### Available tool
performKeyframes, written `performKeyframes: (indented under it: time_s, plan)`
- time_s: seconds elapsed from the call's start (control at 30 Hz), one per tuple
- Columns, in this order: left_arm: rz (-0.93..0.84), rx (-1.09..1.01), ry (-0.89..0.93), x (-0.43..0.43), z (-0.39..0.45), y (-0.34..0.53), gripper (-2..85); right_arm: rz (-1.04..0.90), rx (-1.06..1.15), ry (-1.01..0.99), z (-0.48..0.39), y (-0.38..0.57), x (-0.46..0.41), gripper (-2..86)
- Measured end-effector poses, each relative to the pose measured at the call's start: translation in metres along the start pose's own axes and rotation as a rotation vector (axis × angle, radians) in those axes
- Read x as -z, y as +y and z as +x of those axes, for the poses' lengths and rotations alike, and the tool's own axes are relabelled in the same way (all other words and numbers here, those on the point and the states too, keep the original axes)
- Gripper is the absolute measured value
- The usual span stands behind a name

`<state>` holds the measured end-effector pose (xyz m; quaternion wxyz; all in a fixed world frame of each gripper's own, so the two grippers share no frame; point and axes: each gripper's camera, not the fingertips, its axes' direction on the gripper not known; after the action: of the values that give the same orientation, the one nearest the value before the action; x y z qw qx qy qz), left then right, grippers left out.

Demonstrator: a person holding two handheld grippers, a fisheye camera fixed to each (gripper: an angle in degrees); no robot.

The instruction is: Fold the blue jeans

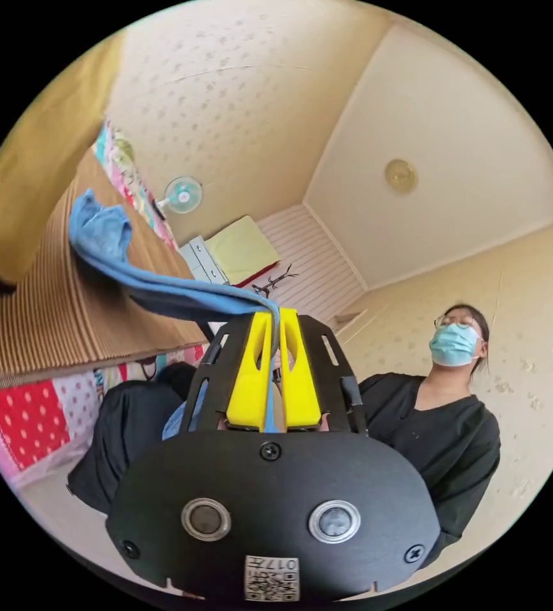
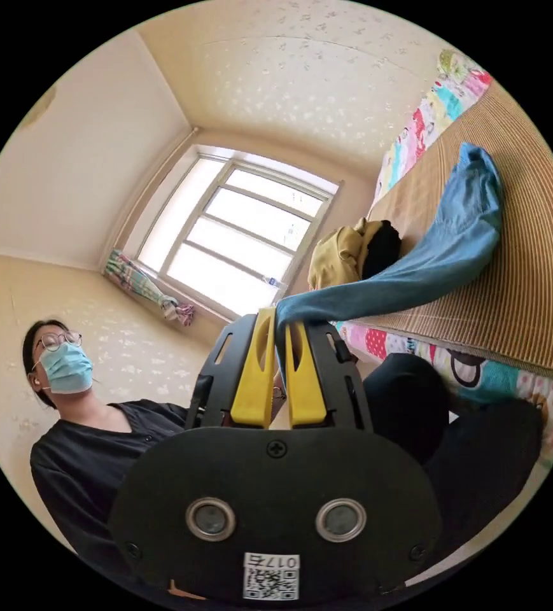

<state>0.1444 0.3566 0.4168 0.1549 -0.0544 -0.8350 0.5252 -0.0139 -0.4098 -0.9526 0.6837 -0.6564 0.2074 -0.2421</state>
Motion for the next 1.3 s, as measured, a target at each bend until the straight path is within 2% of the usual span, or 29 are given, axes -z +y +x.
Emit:
performKeyframes:
  time_s: [0.17,0.3,0.37,0.53,0.67,0.73,0.83,0.9,1.0,1.07,1.3]
  plan:
    - [-0.018,-0.397,-0.061,-0.053,0.162,-0.014,-0.6,-0.067,0.392,0.071,-0.161,-0.005,0.001,0.8]
    - [-0.032,-0.547,-0.100,-0.092,0.263,-0.008,-0.7,-0.042,0.538,0.067,-0.284,-0.002,0.007,0.9]
    - [-0.025,-0.692,-0.081,-0.114,0.330,0.021,-0.7,-0.042,0.665,0.060,-0.342,0.017,0.007,1.0]
    - [-0.025,-0.854,-0.130,-0.149,0.421,0.068,-0.8,0.017,0.863,0.254,-0.462,0.067,-0.005,0.9]
    - [-0.025,-0.903,-0.066,-0.171,0.444,0.060,-0.9,0.025,0.920,0.149,-0.506,0.054,-0.011,0.8]
    - [-0.033,-0.878,-0.091,-0.181,0.437,0.046,-0.8,0.013,0.892,0.141,-0.511,0.035,-0.016,0.8]
    - [-0.026,-0.718,-0.122,-0.189,0.381,0.019,-0.8,0.022,0.777,0.216,-0.479,-0.004,-0.029,0.7]
    - [-0.019,-0.577,-0.179,-0.188,0.321,0.003,-0.8,0.028,0.616,0.355,-0.413,-0.041,-0.046,0.7]
    - [-0.039,-0.386,-0.333,-0.184,0.207,-0.016,-0.8,-0.013,0.497,0.554,-0.310,-0.076,-0.077,0.6]
    - [-0.061,-0.293,-0.420,-0.180,0.129,-0.015,-0.8,-0.032,0.453,0.602,-0.251,-0.086,-0.094,0.5]
    - [-0.159,-0.187,-0.513,-0.170,0.011,0.051,-0.7,-0.127,0.279,0.580,-0.111,-0.055,-0.125,0.5]
